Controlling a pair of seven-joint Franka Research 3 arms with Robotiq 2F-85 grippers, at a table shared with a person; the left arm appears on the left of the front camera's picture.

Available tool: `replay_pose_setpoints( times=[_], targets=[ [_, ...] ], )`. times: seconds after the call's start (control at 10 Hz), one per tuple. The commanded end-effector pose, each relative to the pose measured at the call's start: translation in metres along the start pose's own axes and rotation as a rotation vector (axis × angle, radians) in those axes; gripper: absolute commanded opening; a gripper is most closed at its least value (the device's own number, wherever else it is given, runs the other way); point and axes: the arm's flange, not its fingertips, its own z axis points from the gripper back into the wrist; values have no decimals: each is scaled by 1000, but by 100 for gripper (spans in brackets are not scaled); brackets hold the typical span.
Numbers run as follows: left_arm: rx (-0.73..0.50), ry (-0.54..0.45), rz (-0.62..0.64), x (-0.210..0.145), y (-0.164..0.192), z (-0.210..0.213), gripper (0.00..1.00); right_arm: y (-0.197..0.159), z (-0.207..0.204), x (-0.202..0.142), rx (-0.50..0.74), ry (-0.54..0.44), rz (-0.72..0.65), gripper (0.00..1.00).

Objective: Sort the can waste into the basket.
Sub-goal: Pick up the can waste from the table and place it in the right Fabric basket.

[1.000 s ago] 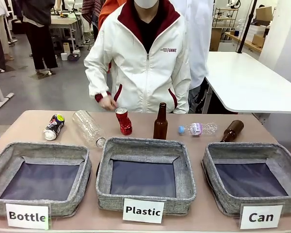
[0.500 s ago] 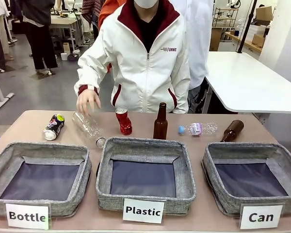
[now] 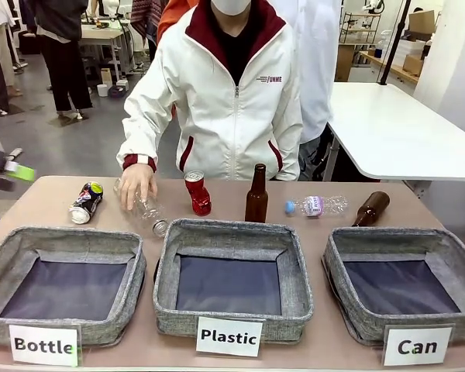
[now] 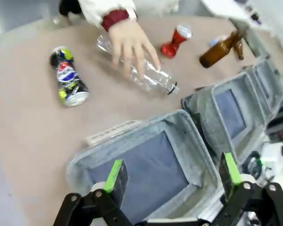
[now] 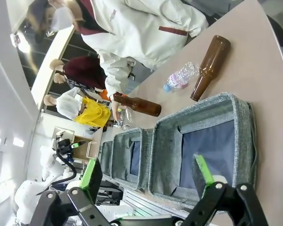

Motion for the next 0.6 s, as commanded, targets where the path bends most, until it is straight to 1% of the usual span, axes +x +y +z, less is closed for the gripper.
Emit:
replay_pose_setpoints(
  times=[0.0, 0.1, 0.2, 0.3, 0.4, 0.5],
  targets=[
    [109, 66, 27, 25, 11, -50, 100, 0, 1, 4, 19, -17, 31, 100],
    [180, 16, 26, 35, 4, -74, 100, 0, 1, 4, 19, -17, 31, 100],
    [207, -66, 50, 40, 6, -82, 100, 0, 1, 4, 19, -17, 31, 100],
    [187, -73, 80, 35, 18, -59, 100, 0, 1, 4, 19, -17, 31, 100],
    [118, -78, 84, 20, 39, -1, 100, 0, 1, 4, 19, -17, 31, 100],
    [85, -119, 92, -8, 61, 59, 100, 0, 1, 4, 19, -17, 31, 100]
  ],
)
